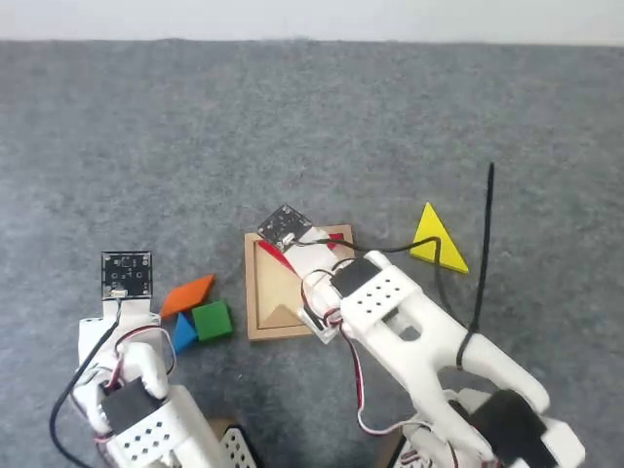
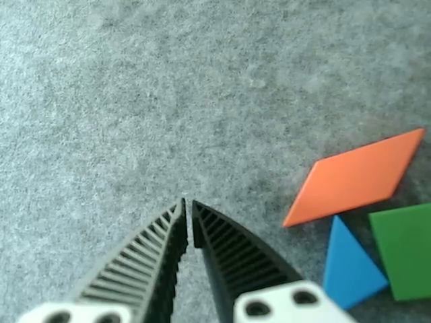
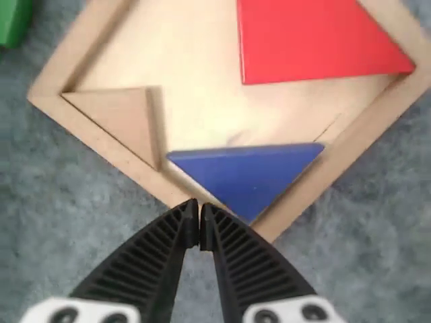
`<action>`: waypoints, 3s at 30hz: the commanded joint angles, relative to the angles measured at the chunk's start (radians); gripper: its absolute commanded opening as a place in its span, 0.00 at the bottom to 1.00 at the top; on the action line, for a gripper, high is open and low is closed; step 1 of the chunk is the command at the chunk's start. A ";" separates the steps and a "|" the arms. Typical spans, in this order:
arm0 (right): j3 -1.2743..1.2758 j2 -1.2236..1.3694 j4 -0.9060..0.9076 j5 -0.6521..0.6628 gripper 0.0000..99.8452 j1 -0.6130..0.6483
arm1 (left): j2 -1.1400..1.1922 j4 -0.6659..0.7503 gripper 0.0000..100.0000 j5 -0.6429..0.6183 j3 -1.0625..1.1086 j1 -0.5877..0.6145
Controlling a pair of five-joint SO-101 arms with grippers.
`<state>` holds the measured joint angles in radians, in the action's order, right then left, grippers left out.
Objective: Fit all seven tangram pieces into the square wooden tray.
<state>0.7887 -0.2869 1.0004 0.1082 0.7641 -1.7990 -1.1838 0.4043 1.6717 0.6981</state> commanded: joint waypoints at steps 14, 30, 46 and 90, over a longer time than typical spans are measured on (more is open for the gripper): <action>0.180 -0.071 -0.443 0.018 0.01 -0.018 | -0.023 0.014 0.01 0.008 -0.005 0.002; -0.049 0.070 -0.084 0.021 0.01 -0.056 | -0.023 0.014 0.01 0.008 -0.005 0.002; 0.009 -0.137 -0.058 0.101 0.01 -0.096 | -0.023 0.015 0.01 0.008 -0.005 0.002; 0.002 -0.073 -0.099 -0.109 0.01 -0.285 | 0.054 -0.064 0.12 -0.003 -0.277 -0.107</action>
<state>0.8009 -0.3468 0.9191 -0.0008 0.4772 -1.7990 -1.2574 0.4043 1.4661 0.5999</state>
